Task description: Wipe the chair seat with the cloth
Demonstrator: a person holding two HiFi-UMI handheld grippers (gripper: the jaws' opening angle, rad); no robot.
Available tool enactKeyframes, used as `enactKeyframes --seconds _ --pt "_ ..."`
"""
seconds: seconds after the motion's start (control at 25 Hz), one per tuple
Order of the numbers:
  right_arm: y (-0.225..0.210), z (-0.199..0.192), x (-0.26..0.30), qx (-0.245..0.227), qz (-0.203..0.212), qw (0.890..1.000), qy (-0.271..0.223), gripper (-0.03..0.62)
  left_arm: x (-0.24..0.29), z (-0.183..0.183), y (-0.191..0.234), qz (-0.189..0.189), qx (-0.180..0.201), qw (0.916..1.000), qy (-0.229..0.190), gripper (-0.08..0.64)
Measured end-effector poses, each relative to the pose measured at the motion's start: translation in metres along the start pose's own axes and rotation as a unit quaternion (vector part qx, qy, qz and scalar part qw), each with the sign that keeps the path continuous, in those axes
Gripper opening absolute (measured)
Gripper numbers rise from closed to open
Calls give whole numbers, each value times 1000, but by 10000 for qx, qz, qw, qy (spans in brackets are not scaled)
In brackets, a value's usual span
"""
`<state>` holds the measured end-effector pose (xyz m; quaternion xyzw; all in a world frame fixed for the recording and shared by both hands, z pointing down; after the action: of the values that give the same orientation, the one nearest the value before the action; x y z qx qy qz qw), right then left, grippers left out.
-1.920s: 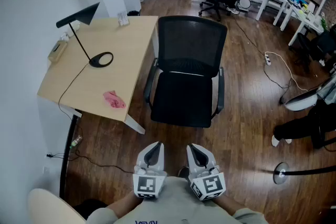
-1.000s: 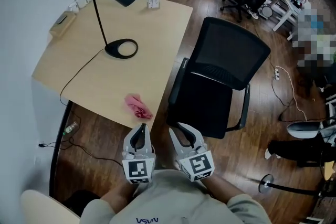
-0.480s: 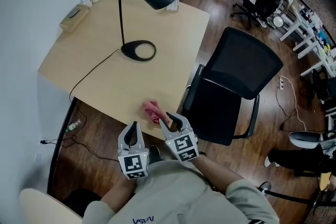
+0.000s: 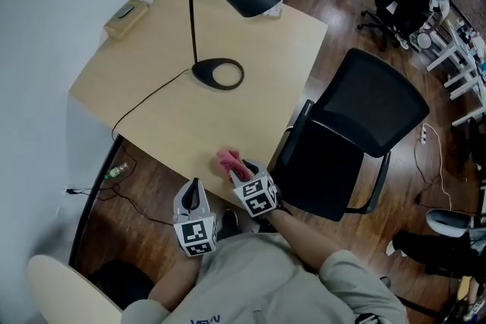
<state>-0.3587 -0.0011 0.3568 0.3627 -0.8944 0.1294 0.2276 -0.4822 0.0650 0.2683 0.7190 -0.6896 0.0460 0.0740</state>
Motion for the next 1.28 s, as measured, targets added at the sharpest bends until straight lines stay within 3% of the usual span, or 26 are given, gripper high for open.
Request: enactKeyframes --seconds 0.4,0.8,1.08,1.28 --pt "2 -34 40 26 82 9986 520 183 16 -28 -10 -246 163 9989 376 6" --pt "4 -35 41 140 -47 9978 639 84 24 -42 -7 -440 163 9975 524 6" --pt "1 -13 1 425 -260 9984 262 77 27 -39 -22 -724 65 9964 440 6" --pt "-32 6 -47 598 -948 9933 -271 77 38 -27 -61 -1315 -29 9911 185 6"
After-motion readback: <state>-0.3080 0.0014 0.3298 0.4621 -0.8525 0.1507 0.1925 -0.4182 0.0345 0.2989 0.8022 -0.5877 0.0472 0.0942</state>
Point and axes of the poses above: the fingertips, and each gripper's own axes: x forward along the fingers, y to its left, z out of its top, the point moved 3 cm from there along -x, backward along the fingers, and after that the axes turned 14 degrees about -y, right-handed, at the moved point
